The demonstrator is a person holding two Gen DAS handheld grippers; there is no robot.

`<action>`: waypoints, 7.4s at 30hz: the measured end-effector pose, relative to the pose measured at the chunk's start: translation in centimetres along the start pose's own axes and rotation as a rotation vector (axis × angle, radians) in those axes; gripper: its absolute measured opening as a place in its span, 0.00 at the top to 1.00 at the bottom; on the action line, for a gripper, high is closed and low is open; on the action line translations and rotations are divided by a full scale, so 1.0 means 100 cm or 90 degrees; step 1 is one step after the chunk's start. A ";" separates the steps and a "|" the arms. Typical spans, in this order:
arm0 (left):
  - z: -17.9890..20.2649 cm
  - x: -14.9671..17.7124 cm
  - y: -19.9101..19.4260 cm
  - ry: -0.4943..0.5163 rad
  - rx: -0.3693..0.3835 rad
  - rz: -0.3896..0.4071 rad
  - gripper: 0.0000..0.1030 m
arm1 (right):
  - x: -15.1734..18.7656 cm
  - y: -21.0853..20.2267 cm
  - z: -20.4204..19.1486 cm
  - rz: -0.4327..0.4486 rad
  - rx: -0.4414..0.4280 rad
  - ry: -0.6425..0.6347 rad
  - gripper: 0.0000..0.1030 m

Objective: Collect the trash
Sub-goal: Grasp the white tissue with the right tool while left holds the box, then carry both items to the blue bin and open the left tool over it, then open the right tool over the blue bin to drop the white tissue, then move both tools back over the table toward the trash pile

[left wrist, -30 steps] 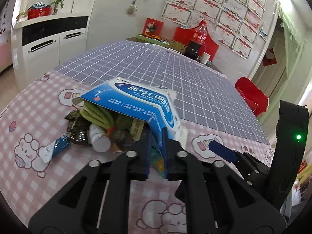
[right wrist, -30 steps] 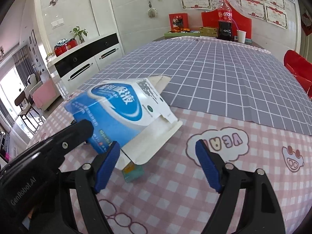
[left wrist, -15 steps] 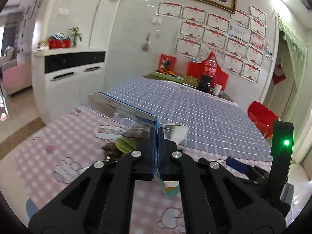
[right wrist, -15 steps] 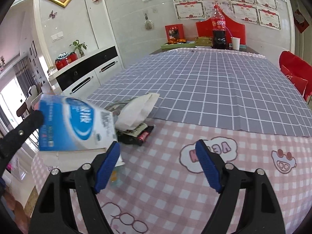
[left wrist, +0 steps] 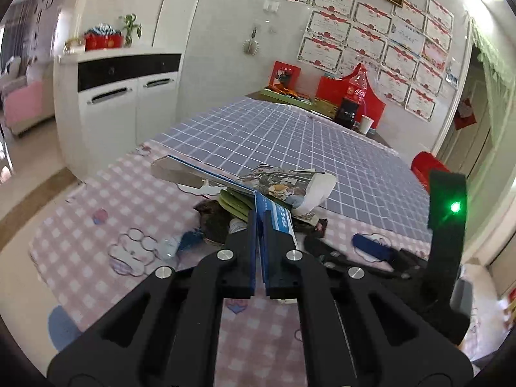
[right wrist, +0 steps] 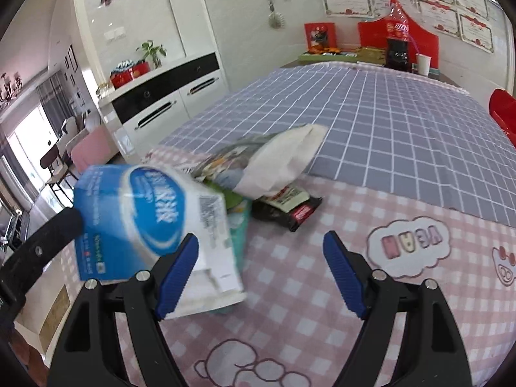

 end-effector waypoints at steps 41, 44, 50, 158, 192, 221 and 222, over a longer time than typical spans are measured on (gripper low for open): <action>-0.027 -0.045 0.015 0.015 -0.140 0.130 0.97 | -0.054 0.063 0.059 0.022 -0.088 0.234 0.24; -0.031 -0.046 0.024 0.010 -0.138 0.120 0.97 | -0.059 0.070 0.059 0.028 -0.104 0.234 0.35; -0.034 -0.047 0.025 -0.004 -0.126 0.113 0.97 | -0.065 0.053 0.039 0.067 -0.130 0.175 0.59; -0.469 0.108 -0.145 -0.395 -0.471 -0.106 0.35 | 0.127 0.136 -0.475 -0.163 -0.365 -0.287 0.38; -0.170 0.000 -0.046 -0.089 -0.169 -0.045 0.33 | 0.010 -0.022 -0.163 0.077 -0.094 -0.115 0.32; -0.087 0.008 0.069 0.046 -0.180 -0.127 0.33 | 0.000 0.014 -0.038 0.030 -0.064 0.019 0.32; -0.086 0.009 0.071 0.048 -0.179 -0.130 0.33 | 0.001 0.015 -0.036 0.028 -0.065 0.022 0.32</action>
Point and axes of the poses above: each gripper's, at about its wrist camera, not at the fingertips, and y roughly the way its jaws point, z to its right, x to its underside, the point moved 3 cm from there along y, roughly the way its jaws point, and after that the axes turned 4 degrees about -x, right-handed, at the moved point
